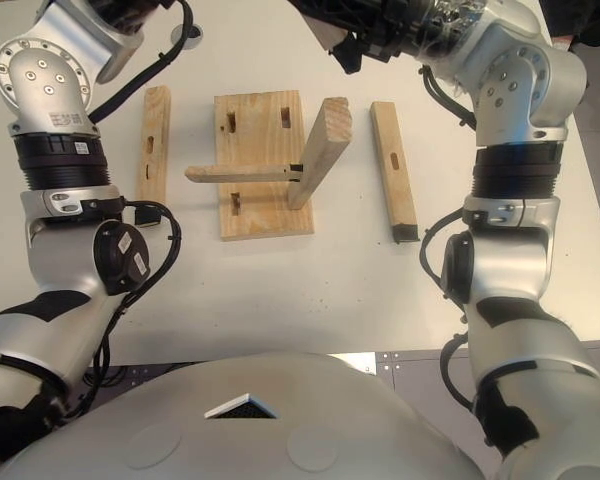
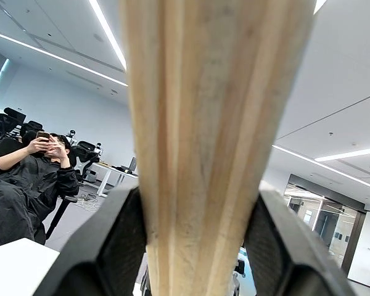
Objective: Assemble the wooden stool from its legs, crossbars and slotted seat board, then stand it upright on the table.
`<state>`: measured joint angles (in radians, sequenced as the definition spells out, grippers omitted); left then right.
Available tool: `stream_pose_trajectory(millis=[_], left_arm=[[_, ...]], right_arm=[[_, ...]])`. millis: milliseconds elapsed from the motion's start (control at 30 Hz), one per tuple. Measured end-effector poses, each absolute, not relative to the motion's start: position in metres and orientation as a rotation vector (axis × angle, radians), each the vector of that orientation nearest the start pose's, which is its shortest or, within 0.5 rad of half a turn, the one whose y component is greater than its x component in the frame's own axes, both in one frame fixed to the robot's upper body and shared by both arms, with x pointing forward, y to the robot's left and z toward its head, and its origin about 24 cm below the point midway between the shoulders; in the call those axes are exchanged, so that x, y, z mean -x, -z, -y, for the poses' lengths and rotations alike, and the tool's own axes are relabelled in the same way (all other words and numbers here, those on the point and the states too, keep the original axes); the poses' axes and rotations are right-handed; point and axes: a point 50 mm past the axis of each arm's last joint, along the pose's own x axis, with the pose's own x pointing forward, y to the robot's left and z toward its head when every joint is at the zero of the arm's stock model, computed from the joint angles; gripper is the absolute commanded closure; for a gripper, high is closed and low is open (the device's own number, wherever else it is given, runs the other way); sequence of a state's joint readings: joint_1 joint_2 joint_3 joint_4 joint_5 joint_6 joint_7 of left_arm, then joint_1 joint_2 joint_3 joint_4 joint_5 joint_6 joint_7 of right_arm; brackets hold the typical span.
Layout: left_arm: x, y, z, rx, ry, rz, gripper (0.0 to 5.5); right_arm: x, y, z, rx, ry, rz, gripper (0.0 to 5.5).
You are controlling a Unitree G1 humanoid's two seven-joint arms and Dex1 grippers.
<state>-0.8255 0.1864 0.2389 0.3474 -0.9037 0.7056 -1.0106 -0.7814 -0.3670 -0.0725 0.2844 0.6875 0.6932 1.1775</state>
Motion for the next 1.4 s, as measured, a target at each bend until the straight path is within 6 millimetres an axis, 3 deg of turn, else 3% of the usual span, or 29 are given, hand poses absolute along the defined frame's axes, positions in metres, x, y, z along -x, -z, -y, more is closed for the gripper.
stream_pose_trajectory(millis=[300,333,533,667,767,933,1067,1167,1233,1400], left_arm=[[-0.341,-0.206,-0.117,0.776,1.365,0.201,3.42],[-0.341,-0.206,-0.117,0.767,1.365,0.203,3.43],[-0.343,-0.203,-0.118,0.7,1.347,0.2,3.44],[-0.348,-0.193,-0.132,0.663,1.271,0.19,3.44],[-0.35,-0.18,-0.143,0.661,1.199,0.182,3.44],[-0.353,-0.164,-0.162,0.62,1.113,0.179,3.44],[-0.343,-0.128,-0.179,0.543,1.046,0.107,3.44],[-0.329,-0.109,-0.195,0.535,1.01,0.085,3.44],[-0.318,-0.107,-0.21,0.501,0.983,0.104,3.44],[-0.292,-0.114,-0.225,0.394,1.017,0.115,3.44]], right_arm=[[-0.332,-0.193,0.132,-0.377,-1.413,-0.019,3.47],[-0.332,-0.193,0.132,-0.376,-1.414,-0.02,3.11],[-0.334,-0.189,0.132,-0.379,-1.395,-0.049,2.11],[-0.336,-0.185,0.133,-0.376,-1.381,-0.074,1.41],[-0.338,-0.185,0.136,-0.364,-1.36,-0.05,1.36],[-0.343,-0.191,0.157,-0.45,-1.275,0.028,1.36],[-0.344,-0.196,0.188,-0.506,-1.141,0.099,1.36],[-0.335,-0.166,0.209,-0.603,-1.008,0.068,1.36],[-0.326,-0.146,0.22,-0.641,-0.933,0.034,1.36],[-0.317,-0.128,0.231,-0.648,-0.825,0.008,1.36]])
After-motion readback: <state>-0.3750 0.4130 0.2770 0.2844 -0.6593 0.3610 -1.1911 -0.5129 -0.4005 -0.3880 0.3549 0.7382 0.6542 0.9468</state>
